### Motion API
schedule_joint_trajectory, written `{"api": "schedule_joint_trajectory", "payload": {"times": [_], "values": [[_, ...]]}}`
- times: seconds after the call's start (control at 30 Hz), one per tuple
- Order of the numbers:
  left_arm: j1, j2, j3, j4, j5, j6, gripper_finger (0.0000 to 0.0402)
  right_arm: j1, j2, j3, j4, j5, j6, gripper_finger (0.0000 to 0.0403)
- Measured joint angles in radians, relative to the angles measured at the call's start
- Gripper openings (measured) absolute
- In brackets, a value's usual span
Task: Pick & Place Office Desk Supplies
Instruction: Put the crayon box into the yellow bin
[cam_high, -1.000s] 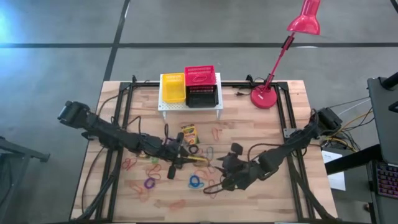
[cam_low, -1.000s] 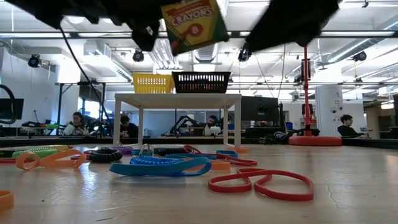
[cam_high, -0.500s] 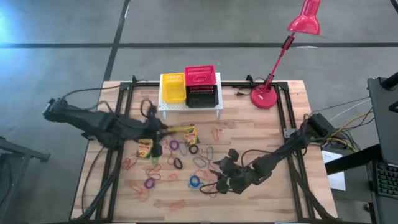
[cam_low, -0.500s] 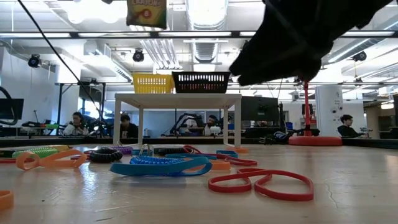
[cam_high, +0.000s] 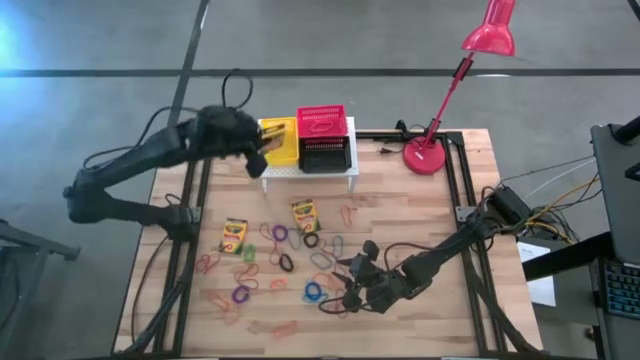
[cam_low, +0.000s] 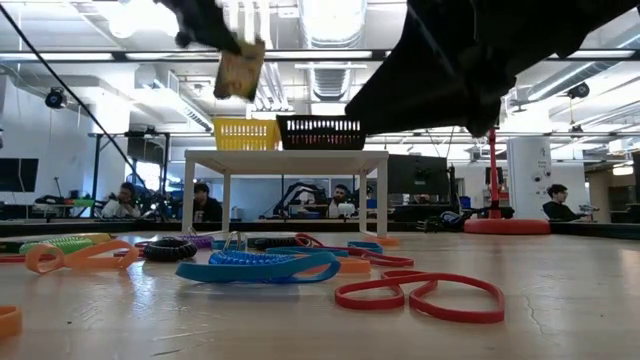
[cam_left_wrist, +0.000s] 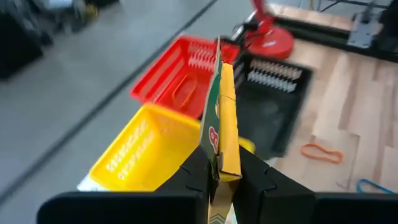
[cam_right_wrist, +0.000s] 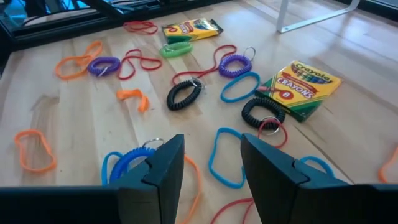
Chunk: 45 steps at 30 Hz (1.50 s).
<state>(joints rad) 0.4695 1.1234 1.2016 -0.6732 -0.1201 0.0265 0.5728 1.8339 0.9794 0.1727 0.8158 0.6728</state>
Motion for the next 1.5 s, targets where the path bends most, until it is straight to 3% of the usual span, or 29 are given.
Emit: {"api": "schedule_joint_trajectory", "payload": {"times": [0.2,0.77,1.2,1.5], "values": [[0.159,0.049,-0.095,0.091,0.179,0.000,0.0041,0.000,0.000,0.000,0.001,0.025,0.000,0.0155],[0.162,0.077,-0.129,0.156,0.315,-0.103,0.0042,-0.002,0.000,0.000,0.004,0.025,0.000,0.0147],[0.162,0.142,-0.129,0.140,0.318,-0.109,0.0048,-0.002,0.000,-0.001,0.011,0.025,0.000,0.0141],[0.167,0.136,-0.128,0.112,0.314,-0.082,0.0106,-0.002,0.000,-0.002,0.012,0.025,0.000,0.0134]]}}
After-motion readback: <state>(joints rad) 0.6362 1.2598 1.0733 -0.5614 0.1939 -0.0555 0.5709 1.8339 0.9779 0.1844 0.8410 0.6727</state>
